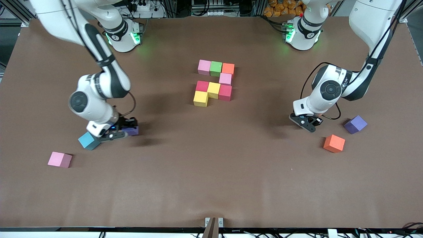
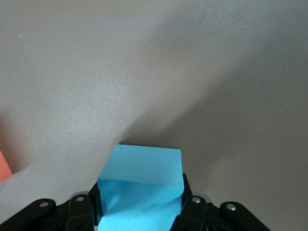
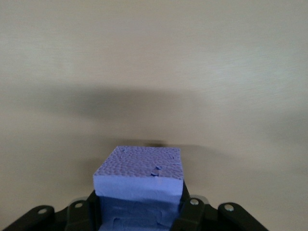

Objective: Form number 2 with 11 blocks
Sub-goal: 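Carry the purple cube to the figure with the right gripper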

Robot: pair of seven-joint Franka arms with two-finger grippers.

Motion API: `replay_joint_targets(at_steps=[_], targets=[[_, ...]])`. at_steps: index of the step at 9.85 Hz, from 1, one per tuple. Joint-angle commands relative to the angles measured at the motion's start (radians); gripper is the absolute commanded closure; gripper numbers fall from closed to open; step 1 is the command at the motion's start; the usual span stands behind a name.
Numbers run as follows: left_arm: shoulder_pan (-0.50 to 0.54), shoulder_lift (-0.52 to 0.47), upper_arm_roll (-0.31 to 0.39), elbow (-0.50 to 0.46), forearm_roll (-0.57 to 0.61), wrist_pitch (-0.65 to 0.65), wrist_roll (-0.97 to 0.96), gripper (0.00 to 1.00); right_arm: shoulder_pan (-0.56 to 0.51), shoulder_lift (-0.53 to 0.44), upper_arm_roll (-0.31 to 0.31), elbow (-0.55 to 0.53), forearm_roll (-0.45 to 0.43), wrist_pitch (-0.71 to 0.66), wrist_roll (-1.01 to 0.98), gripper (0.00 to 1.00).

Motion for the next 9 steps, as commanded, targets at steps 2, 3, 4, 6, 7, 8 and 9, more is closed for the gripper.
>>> replay_joint_targets(at_steps=[2,3,4,6,7,8,9], targets=[[-0.019,0.010,-0.001,0.050,0.007,0.009,-0.076,1.00,0.155,-0.021,-0.005,-0.017,0.027,0.016,0.269,0.73],[-0.039,0.010,-0.001,0.070,0.006,0.009,-0.125,1.00,0.215,-0.014,-0.005,-0.019,0.042,0.042,0.357,0.73],[-0.045,0.010,-0.002,0.084,0.006,0.007,-0.167,1.00,0.278,0.000,-0.005,-0.019,0.063,0.086,0.435,0.73],[-0.059,0.000,-0.002,0.113,-0.081,0.001,-0.189,1.00,0.353,0.028,-0.007,-0.008,0.065,0.145,0.546,0.74],[-0.061,0.000,-0.004,0.125,-0.115,-0.008,-0.192,1.00,0.372,0.054,-0.007,0.016,0.065,0.160,0.571,0.75],[-0.064,-0.004,-0.004,0.131,-0.135,-0.013,-0.192,1.00,0.387,0.077,-0.007,0.044,0.065,0.162,0.591,0.75],[-0.064,-0.010,-0.004,0.148,-0.143,-0.037,-0.190,1.00,0.404,0.107,-0.007,0.084,0.065,0.160,0.626,0.75]])
